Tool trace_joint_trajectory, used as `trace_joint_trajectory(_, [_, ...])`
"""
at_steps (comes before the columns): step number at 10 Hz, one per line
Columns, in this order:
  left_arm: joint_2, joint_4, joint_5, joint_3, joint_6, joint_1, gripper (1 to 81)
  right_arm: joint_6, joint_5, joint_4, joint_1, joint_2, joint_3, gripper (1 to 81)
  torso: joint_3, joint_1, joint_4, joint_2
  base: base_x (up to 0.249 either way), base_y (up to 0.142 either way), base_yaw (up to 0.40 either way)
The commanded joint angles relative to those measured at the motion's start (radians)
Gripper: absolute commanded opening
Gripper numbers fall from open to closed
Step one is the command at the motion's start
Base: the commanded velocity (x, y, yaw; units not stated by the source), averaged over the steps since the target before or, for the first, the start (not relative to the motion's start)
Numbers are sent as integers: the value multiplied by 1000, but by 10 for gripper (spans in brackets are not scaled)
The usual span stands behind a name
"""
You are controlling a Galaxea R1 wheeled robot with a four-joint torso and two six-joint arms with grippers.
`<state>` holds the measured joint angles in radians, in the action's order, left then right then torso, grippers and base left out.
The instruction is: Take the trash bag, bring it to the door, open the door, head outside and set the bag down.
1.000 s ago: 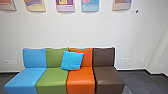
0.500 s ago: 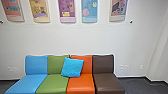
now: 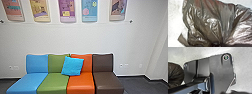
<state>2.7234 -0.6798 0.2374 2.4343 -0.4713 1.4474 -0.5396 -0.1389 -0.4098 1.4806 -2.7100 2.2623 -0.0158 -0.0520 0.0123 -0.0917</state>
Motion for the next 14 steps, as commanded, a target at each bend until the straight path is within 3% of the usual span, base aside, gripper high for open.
trace_joint_trajectory(1, [24,5,94,72,-6,-58,10,4,-48,-9,-61,-3,18,811,0,52,0,92,0,0,0])
trace_joint_trajectory(2, [41,9,91,92,-6,-57,10,4,-47,-9,-62,-9,25,811,0,20,0,32,0,0,0])
trace_joint_trajectory(6, [153,31,83,247,-6,-57,10,4,-48,-15,-58,-32,48,811,0,37,0,71,0,0,0])
trace_joint_trajectory(8, [213,97,80,328,-7,-57,10,4,-48,-23,-58,-55,74,811,0,38,0,70,0,0,0])
trace_joint_trajectory(9, [227,108,80,355,-7,-58,10,4,-50,-24,-55,-69,91,811,0,38,0,70,0,0,0])
trace_joint_trajectory(14, [233,108,85,370,-7,-58,10,4,-48,-41,-42,-144,219,811,0,39,0,71,0,0,0])
